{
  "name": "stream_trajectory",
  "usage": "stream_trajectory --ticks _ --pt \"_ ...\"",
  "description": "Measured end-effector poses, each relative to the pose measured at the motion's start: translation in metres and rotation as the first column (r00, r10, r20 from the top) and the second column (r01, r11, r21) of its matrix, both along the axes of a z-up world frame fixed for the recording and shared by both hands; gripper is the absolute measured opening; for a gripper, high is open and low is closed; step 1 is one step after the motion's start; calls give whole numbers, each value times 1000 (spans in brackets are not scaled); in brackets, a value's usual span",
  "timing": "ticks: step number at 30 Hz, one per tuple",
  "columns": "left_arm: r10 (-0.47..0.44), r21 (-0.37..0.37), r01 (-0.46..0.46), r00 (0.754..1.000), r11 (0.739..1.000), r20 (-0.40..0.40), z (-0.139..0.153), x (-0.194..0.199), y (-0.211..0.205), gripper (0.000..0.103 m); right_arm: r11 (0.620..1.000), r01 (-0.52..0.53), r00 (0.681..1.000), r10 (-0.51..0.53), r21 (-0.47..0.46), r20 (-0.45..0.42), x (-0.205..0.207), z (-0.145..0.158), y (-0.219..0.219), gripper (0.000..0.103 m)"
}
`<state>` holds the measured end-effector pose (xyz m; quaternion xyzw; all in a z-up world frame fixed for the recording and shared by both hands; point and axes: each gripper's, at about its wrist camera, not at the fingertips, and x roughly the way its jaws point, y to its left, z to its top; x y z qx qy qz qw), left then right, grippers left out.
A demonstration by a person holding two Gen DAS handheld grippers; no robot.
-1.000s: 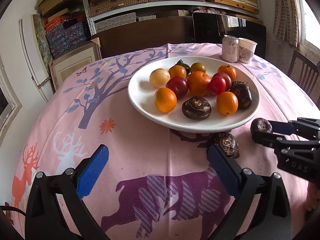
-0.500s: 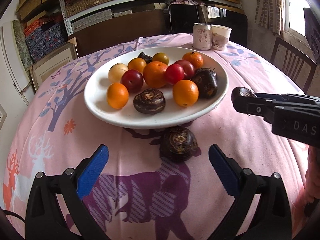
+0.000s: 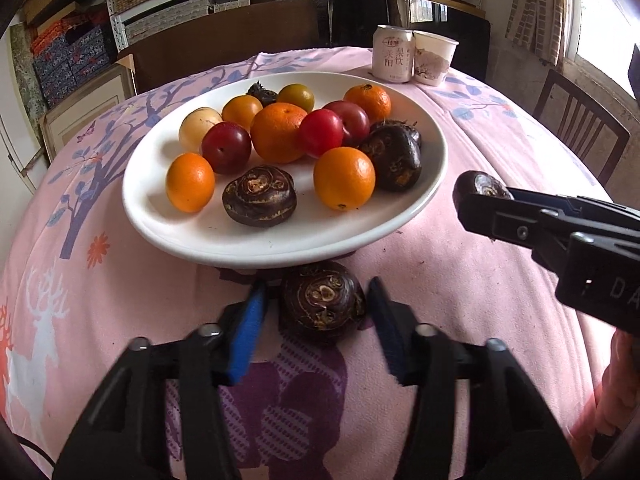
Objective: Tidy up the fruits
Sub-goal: 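Grasp the last dark purple fruit with the left gripper, then lower both dark purple fruits onto the white plate and open both grippers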
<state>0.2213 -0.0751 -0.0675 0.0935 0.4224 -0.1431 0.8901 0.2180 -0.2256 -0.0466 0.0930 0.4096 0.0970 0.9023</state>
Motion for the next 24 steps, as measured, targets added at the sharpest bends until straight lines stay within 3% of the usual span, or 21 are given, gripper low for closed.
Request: stream_trajectory --ticks 13,24 --pt "39 52 -47 989 998 141 22 -30 12 41 1000 -1 1000 2 11 -6 -1 -4 -1 41" --pt "112 6 -118 955 993 276 55 -55 34 41 998 11 998 -15 64 54 -29 8 -11 41"
